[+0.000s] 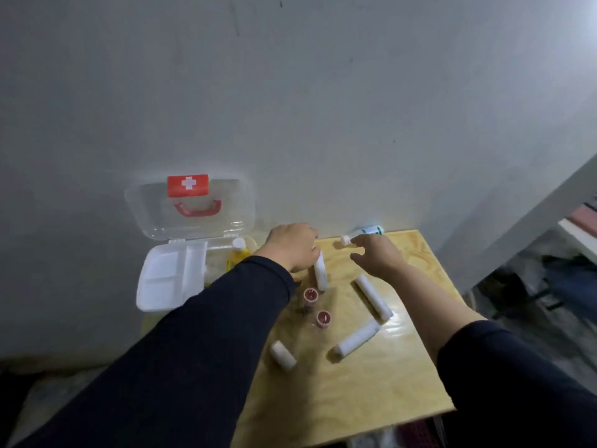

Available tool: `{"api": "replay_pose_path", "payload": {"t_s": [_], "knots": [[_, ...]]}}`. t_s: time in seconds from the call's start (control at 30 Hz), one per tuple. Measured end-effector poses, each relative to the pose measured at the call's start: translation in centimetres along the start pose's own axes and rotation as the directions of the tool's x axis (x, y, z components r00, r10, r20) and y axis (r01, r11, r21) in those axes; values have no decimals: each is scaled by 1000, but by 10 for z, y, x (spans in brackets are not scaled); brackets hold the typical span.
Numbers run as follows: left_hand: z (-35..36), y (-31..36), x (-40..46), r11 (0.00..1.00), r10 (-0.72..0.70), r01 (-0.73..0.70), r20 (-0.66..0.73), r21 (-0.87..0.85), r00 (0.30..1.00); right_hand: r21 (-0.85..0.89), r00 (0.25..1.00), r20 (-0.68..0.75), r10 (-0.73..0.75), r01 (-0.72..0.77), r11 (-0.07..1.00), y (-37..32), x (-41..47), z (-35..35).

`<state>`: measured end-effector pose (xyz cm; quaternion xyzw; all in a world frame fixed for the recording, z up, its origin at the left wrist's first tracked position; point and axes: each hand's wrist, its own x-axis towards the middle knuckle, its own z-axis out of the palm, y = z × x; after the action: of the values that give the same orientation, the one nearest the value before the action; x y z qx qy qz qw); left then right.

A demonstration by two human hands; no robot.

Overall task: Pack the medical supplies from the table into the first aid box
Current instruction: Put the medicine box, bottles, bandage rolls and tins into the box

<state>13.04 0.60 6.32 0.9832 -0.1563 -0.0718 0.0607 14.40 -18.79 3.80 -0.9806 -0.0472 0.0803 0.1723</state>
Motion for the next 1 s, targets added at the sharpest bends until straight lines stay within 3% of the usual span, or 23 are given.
{"api": "replay_pose_path", "payload": {"t_s": [0.13, 0.27, 0.53, 0.67, 0.77, 0.87, 0.93, 1.0], "knots": [[9, 20, 25, 998, -45, 49, 92, -39, 995, -53, 998, 41, -38, 40, 998, 34, 26, -3], [16, 29, 51, 995, -92, 97, 161, -25, 983, -113, 985, 57, -164, 170, 979, 50, 60, 3], [38, 30, 78, 973, -210, 226, 212, -55, 954, -348, 911, 183, -369, 411, 843, 56, 113, 33], [42, 27, 81, 962, -241, 262, 223, -71, 945, -373, 891, 153, -428, 453, 810, 62, 120, 43], [42, 26, 82, 959, -249, 272, 219, -79, 943, -281, 896, 114, -429, 443, 851, 70, 120, 45], [42, 27, 81, 957, -251, 276, 222, -92, 942, -56, 924, -73, -376, 373, 926, 77, 113, 38], [42, 29, 78, 957, -244, 270, 212, -103, 946, 150, 935, -245, -258, 300, 942, 79, 105, 30], [39, 31, 74, 962, -226, 250, 194, -107, 955, 403, 951, -306, -47, 174, 898, 76, 94, 20]]}}
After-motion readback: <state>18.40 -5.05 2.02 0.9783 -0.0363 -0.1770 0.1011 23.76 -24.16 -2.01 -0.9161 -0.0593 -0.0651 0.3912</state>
